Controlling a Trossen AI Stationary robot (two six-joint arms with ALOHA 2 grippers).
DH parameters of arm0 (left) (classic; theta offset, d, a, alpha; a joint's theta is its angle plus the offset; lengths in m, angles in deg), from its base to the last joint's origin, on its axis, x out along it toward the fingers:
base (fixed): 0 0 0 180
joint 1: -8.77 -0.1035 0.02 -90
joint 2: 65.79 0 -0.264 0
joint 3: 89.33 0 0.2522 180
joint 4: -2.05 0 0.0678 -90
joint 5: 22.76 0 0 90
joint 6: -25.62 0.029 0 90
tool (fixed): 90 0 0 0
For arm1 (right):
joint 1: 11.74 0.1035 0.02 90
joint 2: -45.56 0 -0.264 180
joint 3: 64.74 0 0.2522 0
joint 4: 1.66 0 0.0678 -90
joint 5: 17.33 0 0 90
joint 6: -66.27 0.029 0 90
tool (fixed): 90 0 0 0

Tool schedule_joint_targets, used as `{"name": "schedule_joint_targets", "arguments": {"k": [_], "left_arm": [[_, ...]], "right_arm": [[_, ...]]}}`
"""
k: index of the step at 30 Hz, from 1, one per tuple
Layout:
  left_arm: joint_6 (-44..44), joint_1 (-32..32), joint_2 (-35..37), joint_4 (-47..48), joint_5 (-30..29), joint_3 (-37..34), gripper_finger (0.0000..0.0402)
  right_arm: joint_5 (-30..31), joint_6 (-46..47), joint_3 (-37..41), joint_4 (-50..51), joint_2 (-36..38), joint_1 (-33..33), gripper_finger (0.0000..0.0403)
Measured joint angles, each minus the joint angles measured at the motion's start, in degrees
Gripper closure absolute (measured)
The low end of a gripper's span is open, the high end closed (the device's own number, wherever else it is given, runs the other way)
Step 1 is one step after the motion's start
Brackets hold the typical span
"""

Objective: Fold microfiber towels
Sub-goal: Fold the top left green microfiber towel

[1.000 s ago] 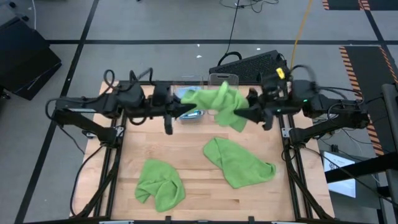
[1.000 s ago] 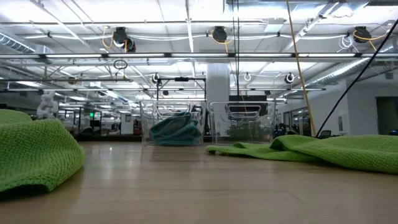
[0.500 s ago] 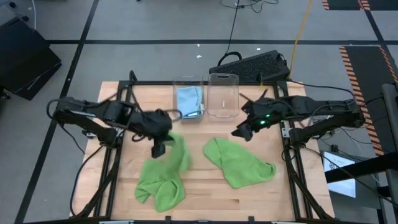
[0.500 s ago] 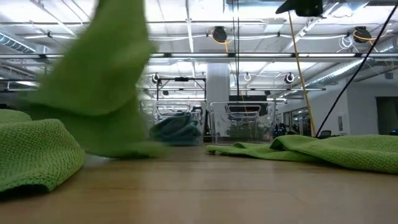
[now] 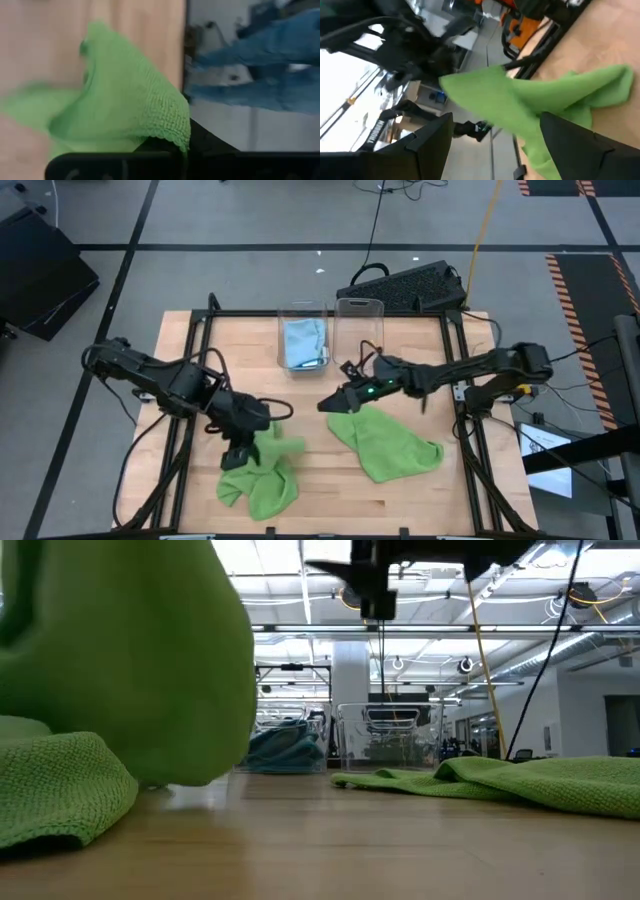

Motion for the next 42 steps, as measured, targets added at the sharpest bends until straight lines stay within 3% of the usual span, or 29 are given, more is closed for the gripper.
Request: {"name": "schedule_joint_targets", "arguments": {"k": [3, 6, 15, 20, 25, 31, 42], "left_arm": [[-4.83, 1.44, 0.03, -0.02, 4.02, 0.00, 0.0399], [-8.50, 2.55, 0.01, -0.04, 4.41, 0.00, 0.0397], [-9.37, 6.33, -0.40, -0.55, -8.77, 0.00, 0.0395], [-6.46, 6.65, -1.61, -0.48, -9.33, 0.00, 0.0399], [-5.01, 6.99, -2.77, -0.51, -9.28, 0.00, 0.0395], [-4.52, 7.19, -3.27, -0.71, -9.23, 0.04, 0.0396], [-3.94, 7.34, -3.40, -0.60, -9.28, 0.04, 0.0399]], "right_arm": [[-2.15, -3.89, -1.67, -1.18, -3.35, -0.11, 0.0110], [-3.92, -7.56, -4.08, -1.16, -5.28, -0.07, 0.0110], [-4.47, -12.46, -8.41, -1.07, -9.83, 0.01, 0.0101], [-7.28, -19.40, -12.77, -1.34, -14.89, -0.34, 0.0073], [-14.83, -25.34, -21.32, -1.12, -22.76, -1.27, 0.0072], [-21.31, -26.15, -30.72, -1.86, -31.43, -1.08, 0.0097], [-21.67, -24.05, -37.78, -7.96, -40.05, 0.76, 0.0116]]}}
